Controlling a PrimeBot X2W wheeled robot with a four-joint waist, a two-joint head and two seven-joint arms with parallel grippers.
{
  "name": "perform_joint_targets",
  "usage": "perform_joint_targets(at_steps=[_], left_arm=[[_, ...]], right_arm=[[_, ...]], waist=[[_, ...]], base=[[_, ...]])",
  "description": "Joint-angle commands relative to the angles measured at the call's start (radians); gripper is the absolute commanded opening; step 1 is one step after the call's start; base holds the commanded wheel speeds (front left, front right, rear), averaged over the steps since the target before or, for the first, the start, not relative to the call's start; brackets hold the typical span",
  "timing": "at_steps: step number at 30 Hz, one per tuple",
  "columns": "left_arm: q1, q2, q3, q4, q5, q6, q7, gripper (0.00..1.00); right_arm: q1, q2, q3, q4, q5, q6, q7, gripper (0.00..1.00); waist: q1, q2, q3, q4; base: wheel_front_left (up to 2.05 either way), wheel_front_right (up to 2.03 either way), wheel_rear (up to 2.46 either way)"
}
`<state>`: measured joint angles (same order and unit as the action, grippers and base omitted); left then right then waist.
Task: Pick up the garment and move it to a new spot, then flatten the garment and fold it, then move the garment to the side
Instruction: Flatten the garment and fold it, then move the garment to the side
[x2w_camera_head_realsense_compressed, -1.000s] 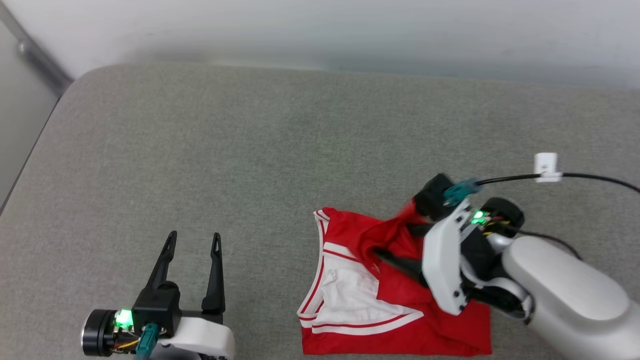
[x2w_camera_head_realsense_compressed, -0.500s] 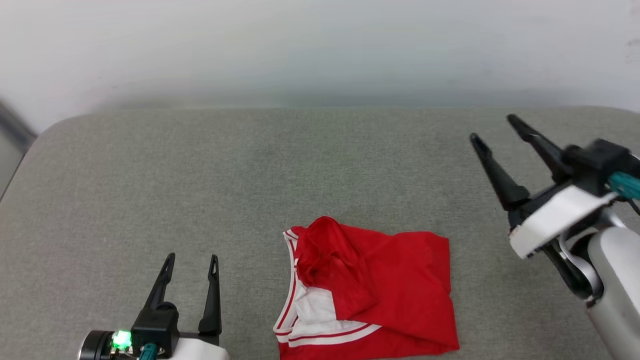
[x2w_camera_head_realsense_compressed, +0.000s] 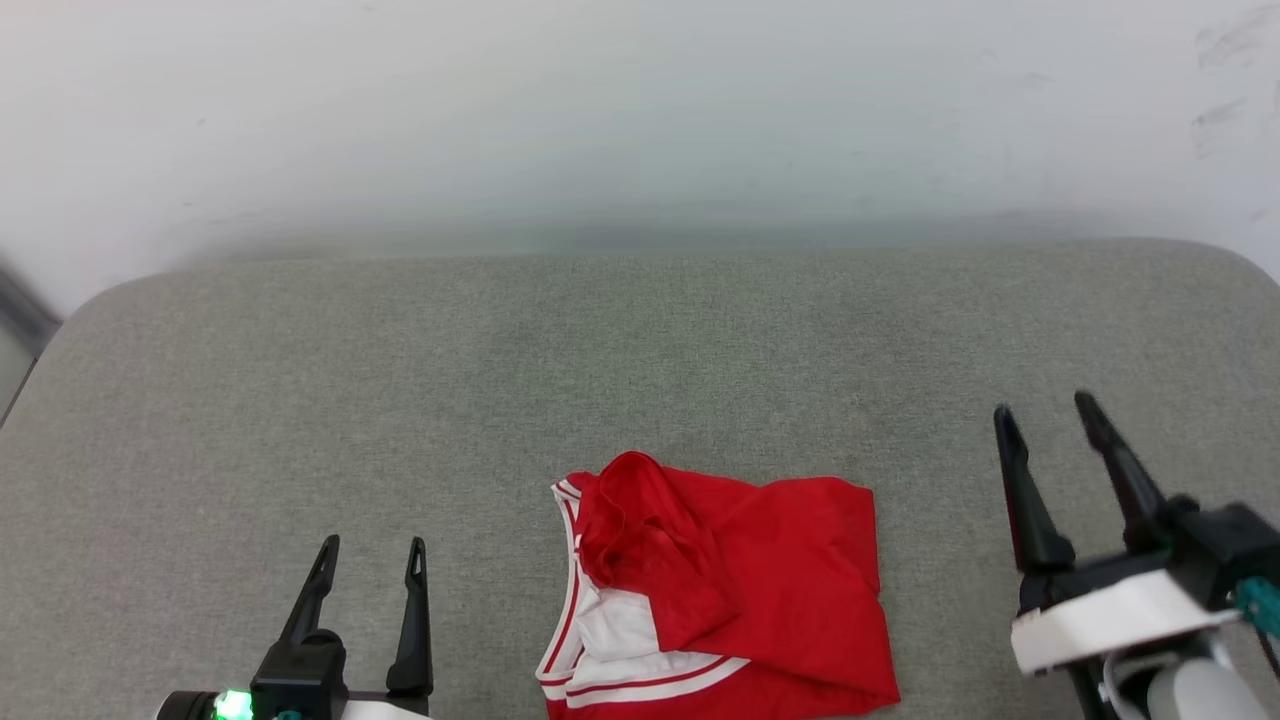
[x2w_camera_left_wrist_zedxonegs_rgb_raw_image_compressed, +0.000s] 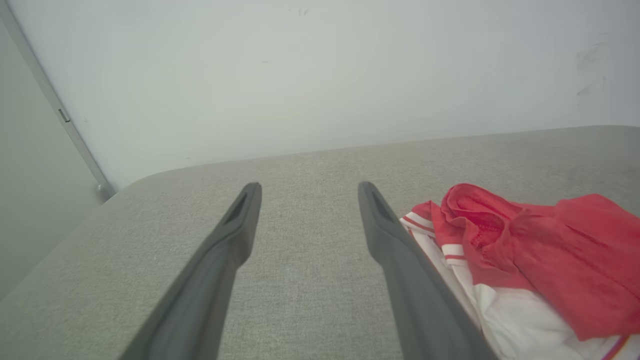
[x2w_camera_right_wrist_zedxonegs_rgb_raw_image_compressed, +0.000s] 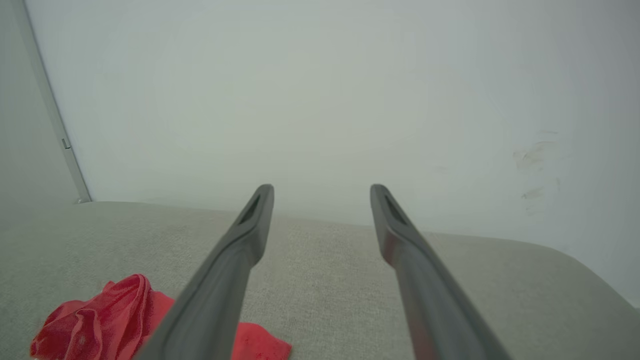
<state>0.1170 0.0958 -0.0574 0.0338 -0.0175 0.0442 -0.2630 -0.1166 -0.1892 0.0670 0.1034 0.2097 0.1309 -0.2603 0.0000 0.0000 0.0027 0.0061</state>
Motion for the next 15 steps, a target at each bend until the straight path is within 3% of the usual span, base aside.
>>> perform_joint_targets(at_steps=[1,10,15], left_arm=[[0.013,0.000,0.009,-0.006,-0.005,0.008,-0.002,1.00],[0.023,-0.009,0.015,-0.005,-0.010,0.003,-0.002,1.00],[0.028,-0.012,0.019,-0.006,-0.009,0.002,-0.002,1.00]], right_arm=[[0.052,0.035,-0.024,-0.022,-0.011,0.000,-0.005,1.00],[0.192,0.103,-0.076,-0.074,-0.037,0.000,-0.005,1.00],[0.188,0.117,-0.096,-0.105,-0.049,0.000,-0.005,1.00]], waist=[[0.0000,0.0000,-0.002,-0.001],[0.0000,0.0000,-0.007,0.011],[0.0000,0.0000,-0.010,0.011]], base=[[0.00,0.00,0.00],[0.00,0.00,0.00],[0.00,0.00,0.00]])
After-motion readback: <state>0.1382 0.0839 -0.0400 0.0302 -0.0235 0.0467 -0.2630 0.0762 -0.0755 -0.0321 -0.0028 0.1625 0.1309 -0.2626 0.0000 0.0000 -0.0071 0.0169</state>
